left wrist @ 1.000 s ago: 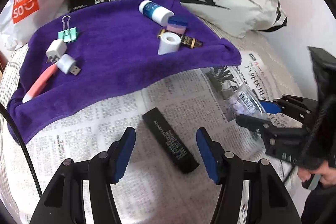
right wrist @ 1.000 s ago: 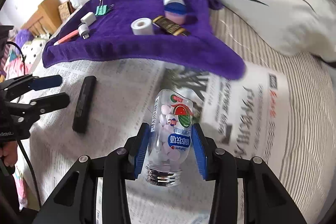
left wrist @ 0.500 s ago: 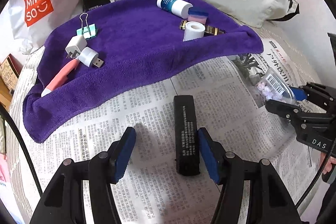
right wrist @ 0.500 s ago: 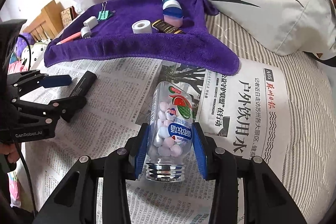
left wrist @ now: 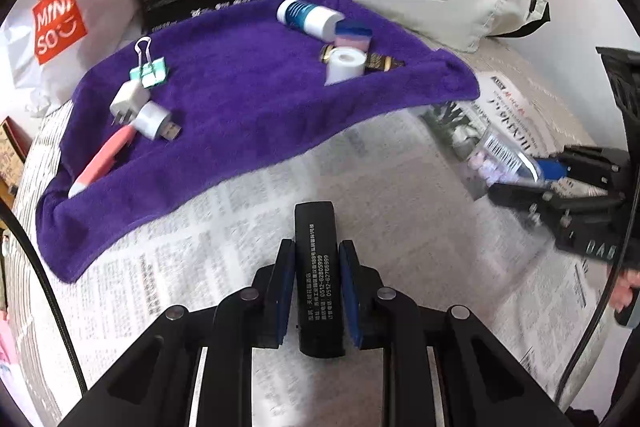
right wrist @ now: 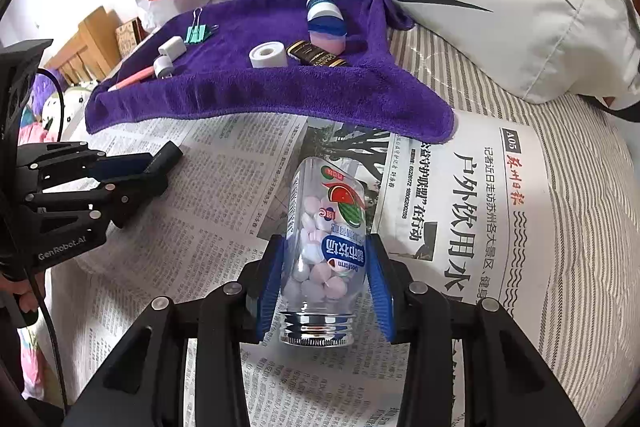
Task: Organize rigid objects
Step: 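Lift the pill bottle and black stick and carry both over the towel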
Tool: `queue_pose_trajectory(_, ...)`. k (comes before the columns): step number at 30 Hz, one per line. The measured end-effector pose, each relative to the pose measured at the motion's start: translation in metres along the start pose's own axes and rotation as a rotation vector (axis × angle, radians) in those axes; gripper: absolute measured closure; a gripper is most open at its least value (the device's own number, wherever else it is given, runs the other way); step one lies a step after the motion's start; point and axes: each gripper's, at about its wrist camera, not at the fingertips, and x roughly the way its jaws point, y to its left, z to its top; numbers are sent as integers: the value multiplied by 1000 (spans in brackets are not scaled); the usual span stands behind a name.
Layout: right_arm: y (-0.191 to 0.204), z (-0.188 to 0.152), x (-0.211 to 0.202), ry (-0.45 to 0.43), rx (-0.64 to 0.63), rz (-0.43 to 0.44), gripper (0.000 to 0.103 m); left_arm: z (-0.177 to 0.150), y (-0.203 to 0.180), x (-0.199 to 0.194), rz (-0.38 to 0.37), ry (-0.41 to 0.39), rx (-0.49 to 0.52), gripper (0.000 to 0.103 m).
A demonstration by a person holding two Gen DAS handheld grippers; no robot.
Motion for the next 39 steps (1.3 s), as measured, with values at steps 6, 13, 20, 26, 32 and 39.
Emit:
queue_pose_trajectory(6, -2, 3, 2, 18, 19, 17, 62, 0, 1, 2, 17, -16, 22, 81)
queue_pose_trajectory(13, 4, 4, 3, 8, -13, -18, 62, -1, 19, -2, -55, -22, -32, 82)
queue_pose_trajectory(20, -4, 9, 3, 32, 7, 25, 62, -5, 34, -6, -31, -17, -49, 82)
queue_pose_trajectory(26, -6, 9, 2, 40, 18, 40, 63, -4, 45, -11, -45, -32, -83, 82)
queue_pose_trajectory(32, -10, 11, -2, 46, 30, 33, 63, 1, 51, -18, -60, -50, -96, 82)
queue_pose_trajectory(39, -15, 16, -12, 29, 47, 52, 63, 7, 60, -20, -73, -52, -106, 82)
